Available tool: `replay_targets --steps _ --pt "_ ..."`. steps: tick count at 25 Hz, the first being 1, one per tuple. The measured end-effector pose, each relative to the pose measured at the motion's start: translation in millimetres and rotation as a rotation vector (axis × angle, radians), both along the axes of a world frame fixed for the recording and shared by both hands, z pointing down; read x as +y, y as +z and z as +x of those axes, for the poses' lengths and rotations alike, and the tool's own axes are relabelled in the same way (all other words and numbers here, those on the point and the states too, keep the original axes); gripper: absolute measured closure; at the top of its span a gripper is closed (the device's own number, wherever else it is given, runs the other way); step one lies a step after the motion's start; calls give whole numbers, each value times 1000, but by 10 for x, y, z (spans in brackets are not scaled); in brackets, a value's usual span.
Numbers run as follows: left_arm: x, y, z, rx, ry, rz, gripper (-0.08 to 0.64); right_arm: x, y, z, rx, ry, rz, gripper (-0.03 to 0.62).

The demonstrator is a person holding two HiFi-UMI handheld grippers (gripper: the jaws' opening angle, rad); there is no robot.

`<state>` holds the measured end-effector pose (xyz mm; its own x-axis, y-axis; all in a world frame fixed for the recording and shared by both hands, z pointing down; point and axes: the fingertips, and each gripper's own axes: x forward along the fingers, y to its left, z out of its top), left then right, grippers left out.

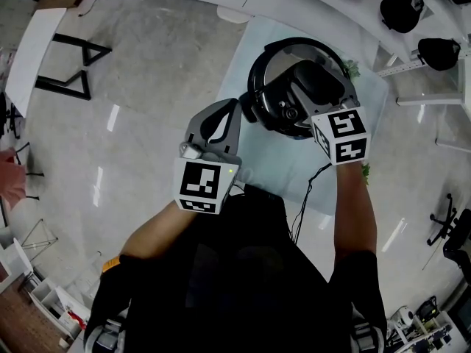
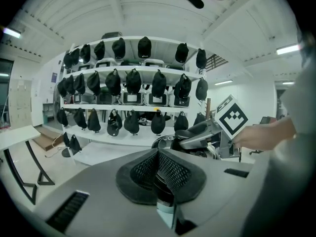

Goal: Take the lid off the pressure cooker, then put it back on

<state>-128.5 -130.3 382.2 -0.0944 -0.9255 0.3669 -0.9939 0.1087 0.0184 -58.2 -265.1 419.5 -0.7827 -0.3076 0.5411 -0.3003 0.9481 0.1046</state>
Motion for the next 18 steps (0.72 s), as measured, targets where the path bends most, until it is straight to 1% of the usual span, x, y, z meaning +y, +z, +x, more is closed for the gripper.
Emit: replay_targets --steps 4,11,18 --pt "15 -37 17 -1 15 6 554 -19 -74 26 -23 64 -8 302" --pt "7 -100 58 1 53 19 552 61 -248 123 -47 128 -1 302" --pt "13 -153 141 3 111 34 552 241 -330 343 -53 208 4 302"
